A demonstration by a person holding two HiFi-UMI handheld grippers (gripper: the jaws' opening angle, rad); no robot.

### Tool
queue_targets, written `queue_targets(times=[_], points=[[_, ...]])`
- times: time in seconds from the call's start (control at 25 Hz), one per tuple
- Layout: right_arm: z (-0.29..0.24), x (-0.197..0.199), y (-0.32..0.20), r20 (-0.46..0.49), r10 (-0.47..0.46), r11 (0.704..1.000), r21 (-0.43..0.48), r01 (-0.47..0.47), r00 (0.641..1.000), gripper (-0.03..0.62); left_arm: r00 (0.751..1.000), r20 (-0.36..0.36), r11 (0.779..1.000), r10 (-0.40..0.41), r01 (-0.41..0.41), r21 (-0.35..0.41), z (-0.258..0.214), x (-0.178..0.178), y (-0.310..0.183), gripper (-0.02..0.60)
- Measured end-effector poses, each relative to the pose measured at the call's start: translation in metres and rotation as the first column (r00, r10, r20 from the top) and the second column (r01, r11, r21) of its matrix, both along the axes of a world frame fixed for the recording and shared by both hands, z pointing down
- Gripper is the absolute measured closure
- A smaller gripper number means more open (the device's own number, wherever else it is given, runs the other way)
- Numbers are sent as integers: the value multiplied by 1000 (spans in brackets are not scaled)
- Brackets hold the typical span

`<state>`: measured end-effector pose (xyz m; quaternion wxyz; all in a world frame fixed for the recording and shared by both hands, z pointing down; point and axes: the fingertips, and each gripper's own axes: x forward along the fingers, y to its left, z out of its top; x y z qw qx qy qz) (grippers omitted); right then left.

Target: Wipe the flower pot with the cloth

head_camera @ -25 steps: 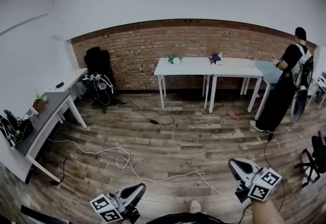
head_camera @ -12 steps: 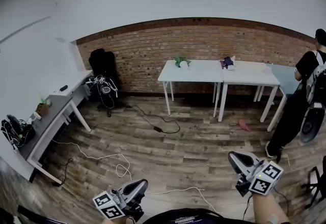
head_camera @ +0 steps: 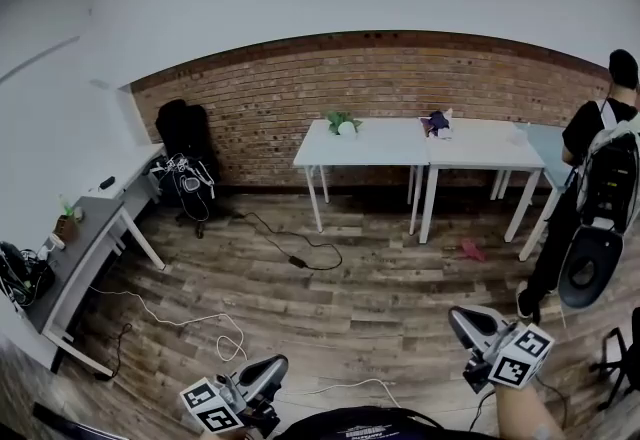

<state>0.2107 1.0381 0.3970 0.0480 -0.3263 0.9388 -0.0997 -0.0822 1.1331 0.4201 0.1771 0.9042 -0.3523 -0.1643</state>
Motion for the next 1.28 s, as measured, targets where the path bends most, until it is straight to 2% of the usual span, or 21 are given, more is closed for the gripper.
queue_targets(times=[0.24,0.36,0.56,0.72,0.84,1.04,1.28], points=[[6,-45,-60,-30,19,1000,-3,-19,999,592,999,-7,999,34,-34,4,11,-41,-69,584],[-5,-82,-102,-46,52,998,32,-50,998,592,998,14,997,68,-68,44,5,-78,-117,584],[-20,-143,-159,-36,113,993,45,-111,993,592,991,39,990,128,-130,58,-7,-147,-186,584],[-30,-183,-203,-38,150,986,76,-146,988,592,981,73,979,179,-184,83,-10,-185,-242,584],[-29,-199,-230,-62,150,987,67,-145,987,592,979,49,976,196,-200,84,-11,-196,-279,584],[-31,-203,-289,-51,151,988,39,-149,987,592,979,45,977,201,-204,64,-9,-199,-336,584],[-23,-180,-387,-25,104,994,39,-103,994,592,986,67,986,152,-156,56,-3,-177,-418,584]])
